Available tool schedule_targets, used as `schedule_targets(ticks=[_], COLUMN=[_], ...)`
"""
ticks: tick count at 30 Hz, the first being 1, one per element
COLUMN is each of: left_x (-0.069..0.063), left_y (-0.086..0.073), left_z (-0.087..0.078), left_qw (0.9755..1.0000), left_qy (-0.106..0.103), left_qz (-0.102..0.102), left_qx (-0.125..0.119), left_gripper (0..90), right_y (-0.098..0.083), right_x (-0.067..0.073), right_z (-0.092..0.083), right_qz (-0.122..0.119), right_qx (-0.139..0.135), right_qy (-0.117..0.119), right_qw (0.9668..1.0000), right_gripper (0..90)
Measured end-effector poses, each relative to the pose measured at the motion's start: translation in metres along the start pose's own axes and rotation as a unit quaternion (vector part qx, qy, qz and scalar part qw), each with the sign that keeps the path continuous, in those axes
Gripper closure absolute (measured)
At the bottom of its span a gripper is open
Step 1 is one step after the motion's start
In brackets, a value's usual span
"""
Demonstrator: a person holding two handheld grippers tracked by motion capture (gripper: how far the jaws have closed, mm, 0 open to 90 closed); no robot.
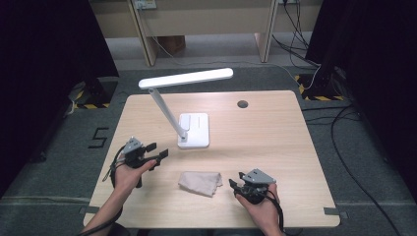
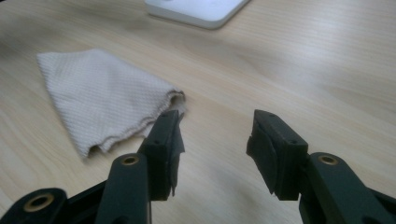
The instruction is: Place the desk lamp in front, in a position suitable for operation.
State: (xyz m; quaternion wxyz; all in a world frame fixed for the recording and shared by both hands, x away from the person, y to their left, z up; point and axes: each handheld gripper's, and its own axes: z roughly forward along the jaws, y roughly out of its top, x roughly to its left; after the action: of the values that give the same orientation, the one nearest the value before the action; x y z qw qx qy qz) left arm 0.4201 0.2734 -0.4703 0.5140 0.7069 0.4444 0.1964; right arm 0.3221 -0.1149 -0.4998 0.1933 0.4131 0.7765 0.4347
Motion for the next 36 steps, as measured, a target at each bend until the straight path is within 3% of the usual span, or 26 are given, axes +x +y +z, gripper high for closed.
schedule_targets(ticks=[7, 12, 16, 22, 30, 36], left_x=[0.009, 0.011, 0.007, 0.004, -0.001, -0.008], left_y=[0.039, 0.057, 0.066, 0.073, 0.073, 0.078], left_z=[0.03, 0.048, 0.052, 0.056, 0.056, 0.059], left_qw=[0.9996, 0.999, 0.9982, 0.9979, 0.9972, 0.996], left_qy=[0.021, 0.018, 0.009, 0.008, 0.043, 0.074], left_qz=[0.002, 0.012, 0.017, 0.021, -0.012, -0.017], left_qx=[-0.019, -0.039, -0.056, -0.06, -0.061, -0.047], left_gripper=[32.3, 34.3, 39.6, 48.7, 60.4, 65.3], right_y=[0.004, 0.005, 0.008, 0.01, 0.012, 0.013], right_x=[0.005, 0.005, 0.007, 0.009, 0.012, 0.013], right_z=[0.005, 0.006, 0.008, 0.014, 0.018, 0.021], right_qz=[-0.008, -0.007, -0.011, -0.018, -0.016, -0.02], right_qx=[0.001, 0.002, 0.003, 0.006, 0.01, 0.013], right_qy=[0.01, 0.014, 0.019, 0.025, 0.03, 0.032], right_qw=[0.9999, 0.9999, 0.9998, 0.9995, 0.9994, 0.9992], right_gripper=[51.7, 51.4, 51.1, 51.0, 51.0, 51.0])
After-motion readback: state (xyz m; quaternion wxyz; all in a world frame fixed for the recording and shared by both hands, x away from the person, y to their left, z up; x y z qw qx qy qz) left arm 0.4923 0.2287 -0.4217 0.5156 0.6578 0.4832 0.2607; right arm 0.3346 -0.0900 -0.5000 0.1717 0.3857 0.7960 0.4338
